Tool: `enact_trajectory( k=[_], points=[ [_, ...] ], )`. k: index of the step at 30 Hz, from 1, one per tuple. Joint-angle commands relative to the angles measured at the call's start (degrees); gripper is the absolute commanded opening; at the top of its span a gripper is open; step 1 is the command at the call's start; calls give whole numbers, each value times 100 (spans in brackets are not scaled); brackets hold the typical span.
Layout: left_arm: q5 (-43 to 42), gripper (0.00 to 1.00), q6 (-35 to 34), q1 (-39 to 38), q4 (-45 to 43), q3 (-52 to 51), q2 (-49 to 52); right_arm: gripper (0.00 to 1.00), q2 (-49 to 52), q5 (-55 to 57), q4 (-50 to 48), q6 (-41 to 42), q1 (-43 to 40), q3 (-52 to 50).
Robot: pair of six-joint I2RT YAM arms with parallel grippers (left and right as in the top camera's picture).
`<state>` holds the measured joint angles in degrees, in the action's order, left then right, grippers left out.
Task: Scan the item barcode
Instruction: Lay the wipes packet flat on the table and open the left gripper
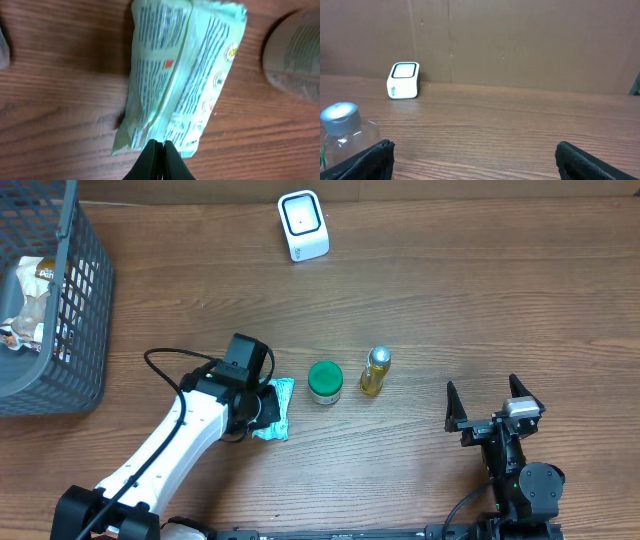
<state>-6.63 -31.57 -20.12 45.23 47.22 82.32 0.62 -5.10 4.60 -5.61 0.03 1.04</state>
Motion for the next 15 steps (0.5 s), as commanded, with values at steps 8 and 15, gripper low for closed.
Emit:
enact_trajectory(
  k=[8,15],
  points=[
    [59,12,-190,-92,-48,-22,901,100,-46,48,-17,-4,-11,-59],
    [-28,24,-188,-74,-70,31,1080,100,-46,48,-17,-4,-11,-59]
  ],
)
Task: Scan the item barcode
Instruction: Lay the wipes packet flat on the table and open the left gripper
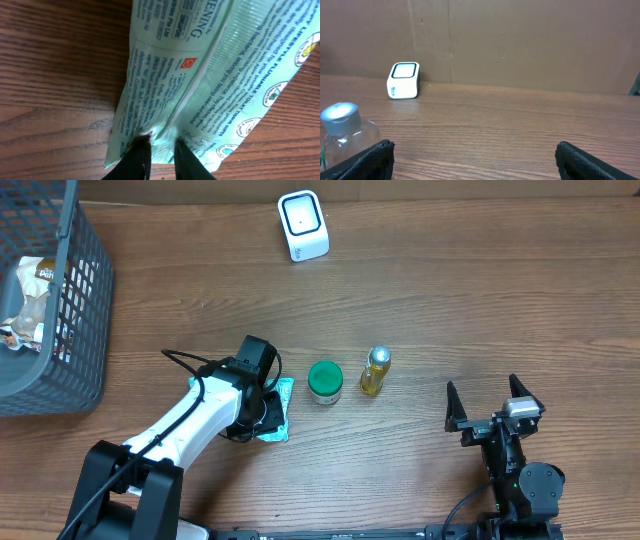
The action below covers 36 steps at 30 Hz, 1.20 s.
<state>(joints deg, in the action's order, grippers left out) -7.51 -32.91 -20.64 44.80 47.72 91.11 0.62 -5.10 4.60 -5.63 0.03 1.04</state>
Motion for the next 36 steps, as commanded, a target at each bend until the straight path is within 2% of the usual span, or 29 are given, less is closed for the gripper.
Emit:
enact_trajectory(
  k=[1,7,9,14,19,20,22,24,27,31,36],
  points=[
    [59,24,-55,-22,-24,-20,201,100,-46,48,-17,-2,-11,-59],
    [57,27,-52,-22,-26,-20,201,100,-46,48,-17,-2,-11,-59],
    [57,32,-52,-22,-33,-20,201,100,-46,48,-17,-2,-11,-59],
    [59,36,-55,-22,-26,-20,201,100,-46,48,-17,-2,-11,-59],
    [42,38,-46,-22,-48,-20,201,100,-46,48,-17,-2,-11,-59],
    [39,36,-11,-22,-46,-11,199,100,-46,48,-17,-2,-11,-59],
    [-7,21,208,-24,50,107,184,100,-46,48,-17,-2,-11,-59],
    [90,15,354,-24,321,380,118,100,-46,48,-17,-2,-11,-59],
    [345,17,354,-22,734,929,-76,100,-46,48,-17,-2,-11,-59],
    [350,25,354,-31,1091,1399,-267,100,-46,48,-17,-2,-11,-59],
    [476,21,278,-39,1248,1233,-179,100,-46,48,-17,-2,-11,-59]
  ],
)
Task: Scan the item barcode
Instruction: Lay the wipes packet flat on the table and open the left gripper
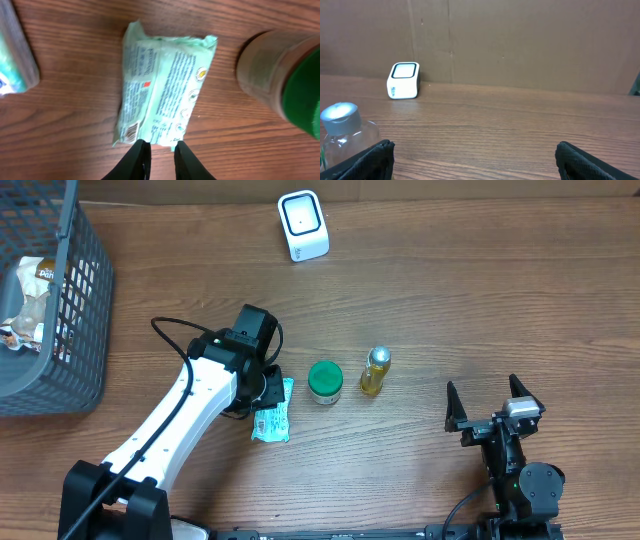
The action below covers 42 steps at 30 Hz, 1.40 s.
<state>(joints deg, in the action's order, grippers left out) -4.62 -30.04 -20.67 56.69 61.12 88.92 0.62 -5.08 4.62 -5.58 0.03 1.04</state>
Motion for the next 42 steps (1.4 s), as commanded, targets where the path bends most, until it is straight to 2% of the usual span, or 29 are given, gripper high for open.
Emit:
enact_trajectory(
  k=[1,6,14,23,33,38,42],
  points=[
    [184,21,-46,-37,83,-170,74,100,-46,46,-20,-7,-11,-59],
    [162,22,-44,-42,164,-446,262,100,-46,46,-20,-7,-11,-59],
    [186,26,-17,-39,-323,-885,365,100,-46,46,-20,-7,-11,-59],
    [225,33,-17,-39,-640,-933,372,100,-46,46,-20,-7,-11,-59],
    [140,31,15,-39,-748,-931,896,100,-46,46,-20,-7,-11,-59],
    [15,32,133,-35,-748,-909,920,100,-46,46,-20,-7,-11,-59],
    [15,29,184,-35,-699,-874,918,100,-46,46,-20,-7,-11,-59]
  ],
)
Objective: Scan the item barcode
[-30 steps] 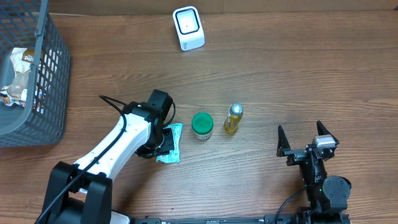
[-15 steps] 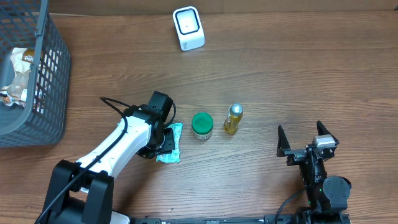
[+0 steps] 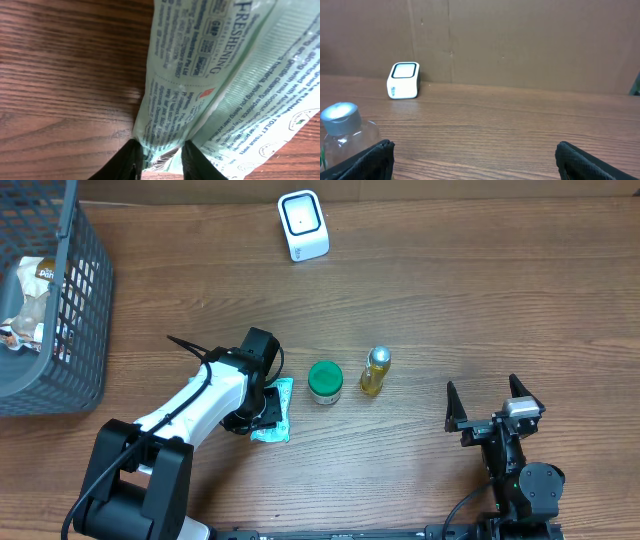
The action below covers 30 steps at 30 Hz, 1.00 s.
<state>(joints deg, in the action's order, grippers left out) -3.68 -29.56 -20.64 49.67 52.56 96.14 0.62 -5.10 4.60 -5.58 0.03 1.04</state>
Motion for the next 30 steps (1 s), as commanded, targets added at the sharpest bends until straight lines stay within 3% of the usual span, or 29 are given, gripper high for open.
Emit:
enact_trajectory(
  k=[1,8,12,21,24,28,30],
  points=[
    [-76,29,151,-37,68,35,197,100,-46,48,-17,-7,-11,-59],
    [81,31,258,-37,949,831,120,100,-46,48,-17,-7,-11,-59],
    [63,44,258,-39,1338,1139,111,100,-46,48,-17,-7,-11,-59],
    [-52,54,254,-81,1121,743,127,100,-46,48,-17,-7,-11,-59],
    [-262,47,254,-81,859,597,127,100,-46,48,-17,-7,-11,-59],
    [-385,25,236,-81,686,505,127,100,-46,48,-17,-7,-11,-59],
    [-385,23,234,-81,684,490,127,100,-46,48,-17,-7,-11,-59]
  ],
)
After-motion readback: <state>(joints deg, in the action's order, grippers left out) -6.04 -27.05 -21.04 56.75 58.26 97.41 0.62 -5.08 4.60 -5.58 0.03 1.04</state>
